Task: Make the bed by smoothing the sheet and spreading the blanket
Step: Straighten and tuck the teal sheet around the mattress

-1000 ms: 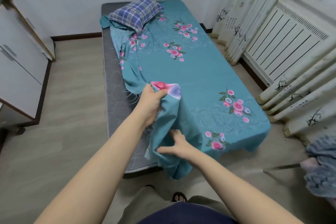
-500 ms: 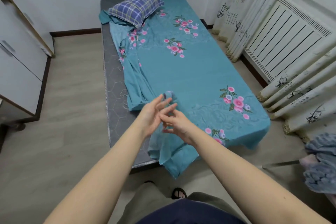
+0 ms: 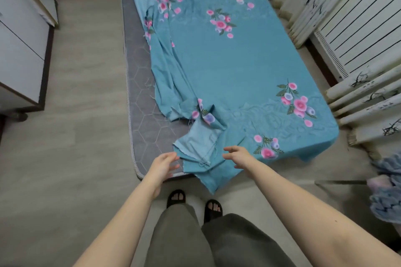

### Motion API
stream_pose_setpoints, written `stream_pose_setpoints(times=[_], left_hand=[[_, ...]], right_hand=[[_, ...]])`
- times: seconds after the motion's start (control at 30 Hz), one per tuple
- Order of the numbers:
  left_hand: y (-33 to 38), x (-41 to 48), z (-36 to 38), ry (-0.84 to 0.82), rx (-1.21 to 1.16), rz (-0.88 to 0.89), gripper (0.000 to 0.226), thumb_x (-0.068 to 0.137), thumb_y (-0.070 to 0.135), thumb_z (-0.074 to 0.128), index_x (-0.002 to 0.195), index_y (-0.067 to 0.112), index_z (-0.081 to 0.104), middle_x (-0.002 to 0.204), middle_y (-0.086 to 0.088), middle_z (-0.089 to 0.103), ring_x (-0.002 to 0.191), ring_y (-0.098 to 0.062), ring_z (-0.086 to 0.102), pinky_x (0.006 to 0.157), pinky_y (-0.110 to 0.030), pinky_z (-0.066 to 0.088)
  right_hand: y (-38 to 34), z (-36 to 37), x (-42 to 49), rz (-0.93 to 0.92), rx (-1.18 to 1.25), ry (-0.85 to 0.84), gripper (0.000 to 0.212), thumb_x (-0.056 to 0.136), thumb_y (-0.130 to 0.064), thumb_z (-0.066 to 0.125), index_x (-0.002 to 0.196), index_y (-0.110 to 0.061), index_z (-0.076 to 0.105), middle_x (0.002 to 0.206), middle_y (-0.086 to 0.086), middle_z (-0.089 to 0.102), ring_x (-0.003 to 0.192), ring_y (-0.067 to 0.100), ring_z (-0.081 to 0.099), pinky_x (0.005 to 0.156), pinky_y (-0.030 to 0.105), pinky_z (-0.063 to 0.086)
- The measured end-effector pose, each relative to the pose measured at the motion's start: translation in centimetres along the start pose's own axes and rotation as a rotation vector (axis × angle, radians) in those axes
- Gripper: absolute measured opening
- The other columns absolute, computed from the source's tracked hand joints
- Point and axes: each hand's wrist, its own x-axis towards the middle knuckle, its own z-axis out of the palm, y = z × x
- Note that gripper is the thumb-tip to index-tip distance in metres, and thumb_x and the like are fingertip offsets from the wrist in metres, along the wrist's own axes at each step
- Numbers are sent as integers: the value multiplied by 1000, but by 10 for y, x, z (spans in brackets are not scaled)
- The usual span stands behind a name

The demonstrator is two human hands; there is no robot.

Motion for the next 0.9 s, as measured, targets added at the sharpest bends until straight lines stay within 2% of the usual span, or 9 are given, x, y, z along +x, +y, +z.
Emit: stream_pose_setpoints(times=[0.13, 0.3, 0.4, 0.47, 0.57, 0.67, 0.73, 0.8, 0.9], left_hand=[[-43, 32, 1, -15, -8, -103, 31, 98, 32, 49, 123, 16, 58, 120, 4, 65, 108, -17, 63, 88, -32, 44], [-74, 75, 8, -35, -47, -173, 32, 100, 30, 46, 126, 15, 56, 122, 2, 64, 110, -17, 61, 85, -28, 45], [-87, 93, 10, -45, -71, -192, 31, 100, 29, 47, 126, 16, 56, 121, 3, 64, 109, -16, 61, 90, -29, 44], [-94, 101, 11, -40, -47, -181, 29, 98, 29, 50, 124, 18, 58, 119, 5, 66, 105, -12, 63, 88, -28, 45], [-101, 108, 10, -13, -14, -126, 25, 97, 22, 53, 120, 17, 61, 115, 3, 68, 98, -10, 63, 80, -22, 45], [-100, 108, 10, 16, 45, -28, 24, 92, 13, 60, 115, 19, 62, 117, 0, 67, 99, -9, 63, 81, -20, 48], [-95, 106, 12, 3, 118, 45, 35, 86, 10, 68, 117, 23, 58, 124, 0, 63, 98, -7, 62, 88, -26, 50], [-85, 105, 16, -22, 238, 134, 61, 79, 12, 75, 133, 23, 48, 136, 2, 49, 107, -9, 56, 97, -34, 49], [-65, 103, 23, 1, 478, 268, 99, 68, 30, 83, 149, 28, 26, 148, 2, 24, 126, -10, 35, 105, -29, 35]], right_hand=[[20, 22, 40, 54, -18, -37, 45, 90, -16, 63, 134, -20, 54, 141, 8, 50, 128, 26, 47, 104, 41, 40], [35, 61, 96, 91, 105, -78, 45, 91, -14, 61, 135, -22, 53, 144, 3, 46, 127, 17, 44, 90, 28, 35], [42, 82, 127, 135, 137, -111, 46, 91, -18, 61, 135, -26, 52, 141, 1, 47, 111, 14, 47, 87, 28, 35], [45, 93, 143, 162, 152, -111, 50, 90, -18, 62, 138, -23, 49, 140, 2, 48, 112, 15, 47, 87, 28, 37], [45, 108, 156, 155, 217, 15, 45, 89, -13, 61, 134, -10, 54, 136, 6, 53, 114, 18, 50, 88, 26, 38], [33, 114, 144, -6, 216, 168, 28, 91, -10, 55, 115, -11, 67, 117, 3, 66, 102, 14, 57, 86, 21, 43], [18, 113, 123, -166, 192, 177, 22, 91, -9, 55, 106, -11, 71, 103, -2, 68, 97, 10, 59, 86, 20, 45], [3, 110, 94, -313, 212, 127, 18, 91, -7, 58, 101, -7, 73, 95, -4, 68, 92, 3, 60, 88, 17, 45], [-19, 103, 48, -481, 277, 47, 14, 88, 0, 60, 93, -3, 73, 91, -3, 68, 92, 3, 61, 88, 16, 46]])
